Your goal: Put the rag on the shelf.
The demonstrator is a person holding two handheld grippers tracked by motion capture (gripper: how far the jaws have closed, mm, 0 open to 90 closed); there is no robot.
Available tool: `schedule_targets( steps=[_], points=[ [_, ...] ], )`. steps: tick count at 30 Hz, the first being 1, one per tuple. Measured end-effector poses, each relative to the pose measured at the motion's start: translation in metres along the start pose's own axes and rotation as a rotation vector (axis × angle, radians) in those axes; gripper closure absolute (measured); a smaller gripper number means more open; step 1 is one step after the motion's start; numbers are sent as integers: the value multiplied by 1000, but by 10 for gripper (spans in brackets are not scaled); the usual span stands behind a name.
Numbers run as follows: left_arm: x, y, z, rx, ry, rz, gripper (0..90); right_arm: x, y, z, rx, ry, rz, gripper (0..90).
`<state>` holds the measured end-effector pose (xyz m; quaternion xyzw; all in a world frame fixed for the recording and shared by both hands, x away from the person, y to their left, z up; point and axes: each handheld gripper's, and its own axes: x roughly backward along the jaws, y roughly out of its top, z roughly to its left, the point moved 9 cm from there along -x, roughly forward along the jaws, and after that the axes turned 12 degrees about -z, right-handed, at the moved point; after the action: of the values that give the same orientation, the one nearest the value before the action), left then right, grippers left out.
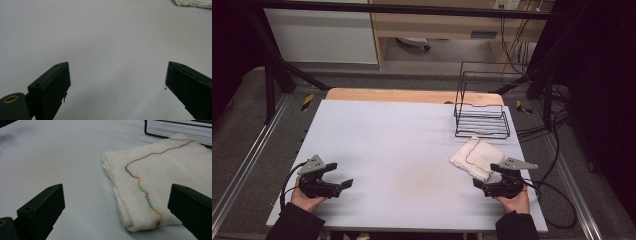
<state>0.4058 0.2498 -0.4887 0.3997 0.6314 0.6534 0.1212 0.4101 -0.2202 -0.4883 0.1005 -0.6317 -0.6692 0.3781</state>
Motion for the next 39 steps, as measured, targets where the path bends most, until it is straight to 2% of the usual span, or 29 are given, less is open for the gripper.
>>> schedule_targets(
  steps=[3,8,12,17,19,27,33,39],
  points=[
    [-1,0,0,0,1,-1,59,-3,1,0,5,-7,-1,47],
    [-2,-1,-2,-1,4,5,59,-13,5,2,33,-23,30,139],
    [-1,-1,-1,-1,5,6,59,-22,9,2,73,-35,55,234],
    [-1,-1,0,0,10,6,62,-38,6,1,103,-45,123,350],
    [-1,-1,0,1,11,6,62,-43,6,3,94,-44,135,389],
    [-1,-1,0,-2,12,9,66,-59,6,0,132,-49,169,558],
    [-1,-1,0,-4,11,8,67,-68,5,-1,153,-58,177,611],
    [-1,-1,0,-4,12,8,68,-70,3,-1,186,-55,181,591]
  ],
)
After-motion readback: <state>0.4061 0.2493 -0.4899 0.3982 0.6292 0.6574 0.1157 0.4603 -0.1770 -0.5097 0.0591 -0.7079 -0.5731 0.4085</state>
